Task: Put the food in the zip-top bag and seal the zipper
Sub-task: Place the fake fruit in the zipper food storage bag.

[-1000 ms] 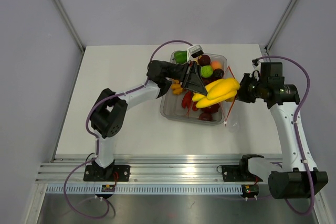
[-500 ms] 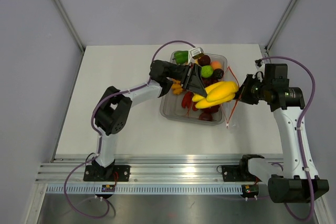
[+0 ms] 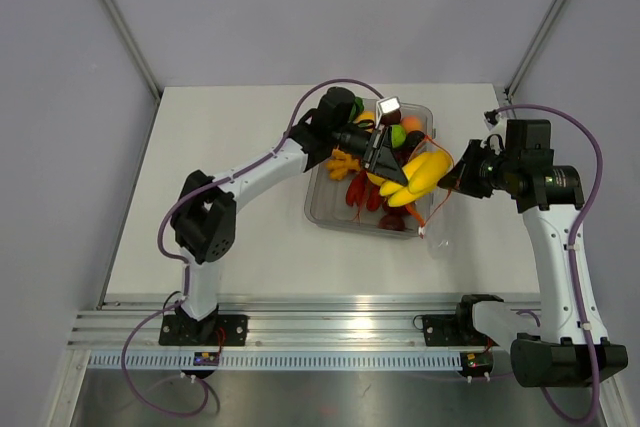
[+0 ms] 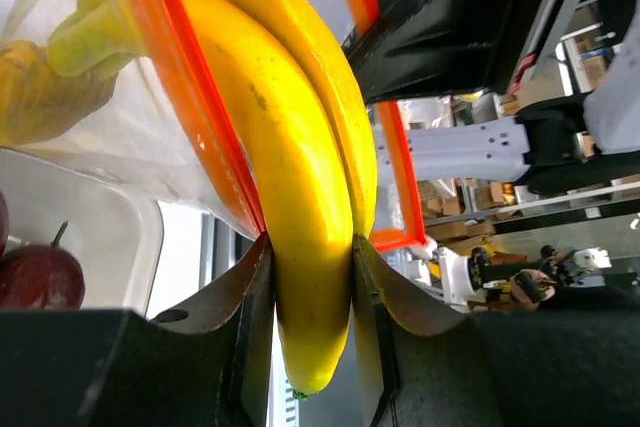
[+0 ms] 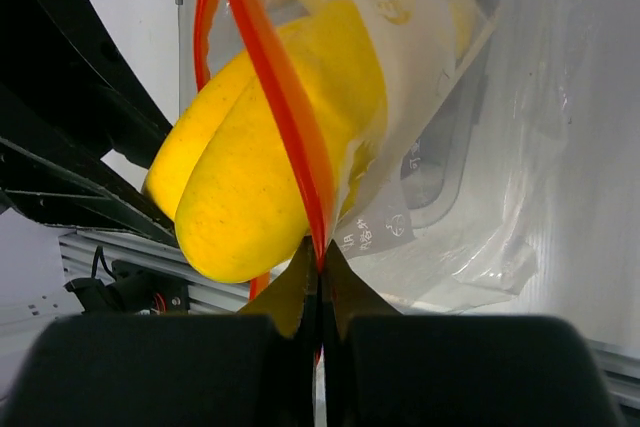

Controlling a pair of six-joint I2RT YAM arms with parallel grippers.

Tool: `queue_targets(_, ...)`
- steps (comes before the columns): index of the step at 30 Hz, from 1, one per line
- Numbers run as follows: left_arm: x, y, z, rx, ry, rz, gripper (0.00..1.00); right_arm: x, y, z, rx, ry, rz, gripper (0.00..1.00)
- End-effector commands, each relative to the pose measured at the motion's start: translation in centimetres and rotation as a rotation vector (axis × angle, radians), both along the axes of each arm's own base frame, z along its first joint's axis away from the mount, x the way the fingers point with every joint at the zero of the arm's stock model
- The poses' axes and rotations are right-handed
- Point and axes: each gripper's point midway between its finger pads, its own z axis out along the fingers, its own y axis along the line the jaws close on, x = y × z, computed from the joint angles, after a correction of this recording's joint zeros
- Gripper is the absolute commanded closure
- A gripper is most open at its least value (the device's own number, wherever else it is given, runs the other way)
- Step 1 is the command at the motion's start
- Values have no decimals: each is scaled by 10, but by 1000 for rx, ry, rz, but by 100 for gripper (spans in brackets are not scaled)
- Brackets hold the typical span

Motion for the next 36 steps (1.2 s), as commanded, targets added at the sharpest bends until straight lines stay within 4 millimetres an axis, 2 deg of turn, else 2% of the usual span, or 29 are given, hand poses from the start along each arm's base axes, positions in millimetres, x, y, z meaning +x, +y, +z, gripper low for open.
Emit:
queue_targets(1, -11, 11, 12, 58, -85, 24, 100, 4, 9, 19, 23, -79, 56, 100)
queue_targets(9, -10, 6, 4, 223, -73, 105, 100, 7, 15, 14, 56, -82, 77, 100)
queue_targets(12, -6, 1, 7, 240, -45, 154, 100, 7, 24, 9, 49, -80, 100, 100)
queue_targets(18, 15, -7, 4, 305, -41, 302, 100, 4, 49, 3, 60, -66, 130, 100)
queue_targets(25, 35, -13, -5, 368, -17, 441, 100, 0, 61, 6, 95, -80, 138, 100)
queue_targets(29, 30, -25, -7, 377, -73, 441, 100, 0, 59, 5, 91, -75, 122, 100)
queue_targets(30, 21, -29, -15, 397, -69, 403, 100, 1, 57, 5, 83, -75, 104, 100)
queue_targets(31, 19, -33, -2, 369, -107, 374, 92, 4, 50, 3, 55, -76, 63, 100)
queue_targets(32, 16, -34, -3, 374, -119, 351, 78, 4, 46, 1, 43, -71, 44, 100)
queue_targets(33, 8, -32, -10, 416, -115, 324, 49, 5, 44, 0, 35, -67, 23, 100)
queue_targets(34, 8, -29, -1, 404, -173, 311, 40, 8, 38, -1, 13, -69, -12, 100)
queue_targets(35, 6, -25, -1, 415, -195, 302, 32, 8, 34, -2, 7, -65, -36, 100)
queue_targets(36, 1, -16, 5, 424, -215, 301, 27, 8, 32, -2, -1, -66, -52, 100)
